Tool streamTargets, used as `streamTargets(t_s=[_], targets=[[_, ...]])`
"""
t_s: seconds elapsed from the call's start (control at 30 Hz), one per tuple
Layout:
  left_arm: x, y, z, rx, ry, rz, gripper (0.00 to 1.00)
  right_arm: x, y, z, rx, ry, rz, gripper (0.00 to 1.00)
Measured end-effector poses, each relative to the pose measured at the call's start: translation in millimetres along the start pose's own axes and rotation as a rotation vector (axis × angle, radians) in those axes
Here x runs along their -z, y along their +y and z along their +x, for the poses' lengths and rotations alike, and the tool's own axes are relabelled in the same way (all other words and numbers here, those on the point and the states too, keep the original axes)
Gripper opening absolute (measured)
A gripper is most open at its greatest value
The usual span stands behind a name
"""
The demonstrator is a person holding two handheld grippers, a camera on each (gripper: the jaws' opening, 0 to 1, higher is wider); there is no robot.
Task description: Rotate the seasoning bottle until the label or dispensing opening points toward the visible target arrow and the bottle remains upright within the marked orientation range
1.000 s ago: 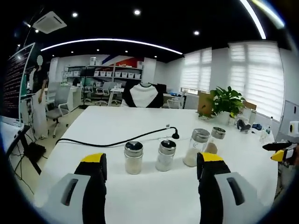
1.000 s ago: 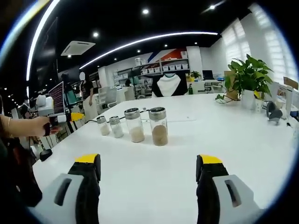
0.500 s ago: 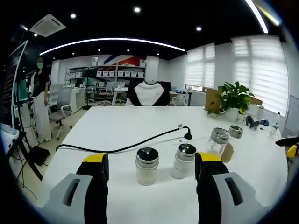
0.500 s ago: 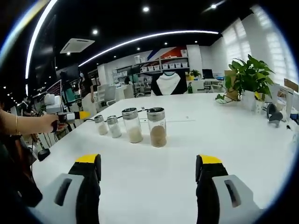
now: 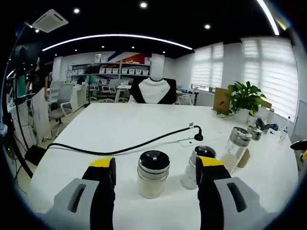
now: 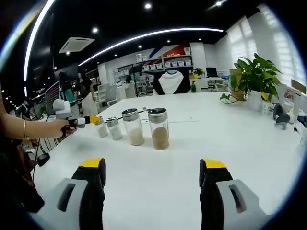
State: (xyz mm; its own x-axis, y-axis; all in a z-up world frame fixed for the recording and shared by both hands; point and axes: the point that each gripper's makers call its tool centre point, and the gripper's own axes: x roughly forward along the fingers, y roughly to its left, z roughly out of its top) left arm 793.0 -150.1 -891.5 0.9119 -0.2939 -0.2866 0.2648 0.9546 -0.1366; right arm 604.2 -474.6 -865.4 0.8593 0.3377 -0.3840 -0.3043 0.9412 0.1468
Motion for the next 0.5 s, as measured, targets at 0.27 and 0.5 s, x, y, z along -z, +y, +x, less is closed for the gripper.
streamTargets(t_s=[0.27,0.5], targets=[[18.1,5.2,20.6,-0.060,0.066,0.040,0.56,-3.6,-8.8,-0.3,0.041,-0.005,-0.005,0.81],[17.6,3.1,34.9,-0.049,0.072,0.040,0.53,0.5,-10.2,-0.1,0.051,0.015,0.003,0.80]])
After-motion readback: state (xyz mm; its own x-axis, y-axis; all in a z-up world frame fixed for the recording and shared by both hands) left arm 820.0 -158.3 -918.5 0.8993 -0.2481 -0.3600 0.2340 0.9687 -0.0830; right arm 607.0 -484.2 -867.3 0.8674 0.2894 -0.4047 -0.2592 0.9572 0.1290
